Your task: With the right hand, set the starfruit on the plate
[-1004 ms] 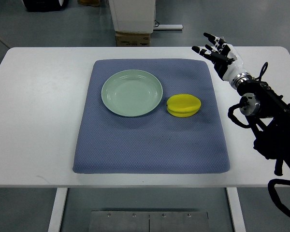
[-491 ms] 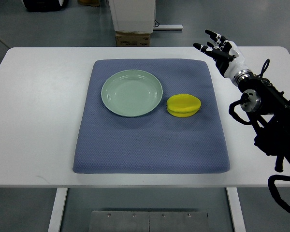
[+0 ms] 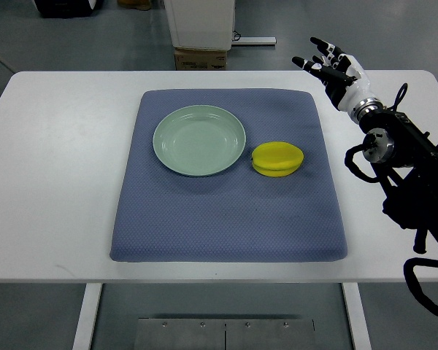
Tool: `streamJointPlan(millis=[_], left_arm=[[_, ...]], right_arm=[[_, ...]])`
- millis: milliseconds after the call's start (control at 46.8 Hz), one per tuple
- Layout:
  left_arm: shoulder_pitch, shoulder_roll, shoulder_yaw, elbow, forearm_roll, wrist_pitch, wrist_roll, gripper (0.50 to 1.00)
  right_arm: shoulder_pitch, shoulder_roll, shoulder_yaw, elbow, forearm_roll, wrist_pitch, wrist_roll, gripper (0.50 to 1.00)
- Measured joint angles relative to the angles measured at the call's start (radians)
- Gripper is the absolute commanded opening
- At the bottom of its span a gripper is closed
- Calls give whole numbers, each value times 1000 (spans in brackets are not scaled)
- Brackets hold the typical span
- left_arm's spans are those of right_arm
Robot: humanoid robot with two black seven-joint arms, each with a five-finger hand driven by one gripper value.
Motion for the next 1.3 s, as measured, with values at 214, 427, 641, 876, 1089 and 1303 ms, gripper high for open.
streamJointPlan(millis=[214,427,641,876,1089,1303], left_arm=[[0,0,0,0,0,0,0,1000],[0,0,0,0,0,0,0,1000],[0,0,0,0,0,0,0,1000],[0,0,0,0,0,0,0,1000],[0,0,0,0,0,0,0,1000],[0,0,0,0,0,0,0,1000]], right_arm=[[2,-5,1,-2,1,0,50,1000],[10,-9,-1,-11,1,1,51,1000],[7,-7,-11,-11,39,1,62,1000],[11,-9,-59,-9,42,26,54,1000],[11,-7,-72,-2,42,35,63,998],[9,-6,-150,-2,39,28,77,998]])
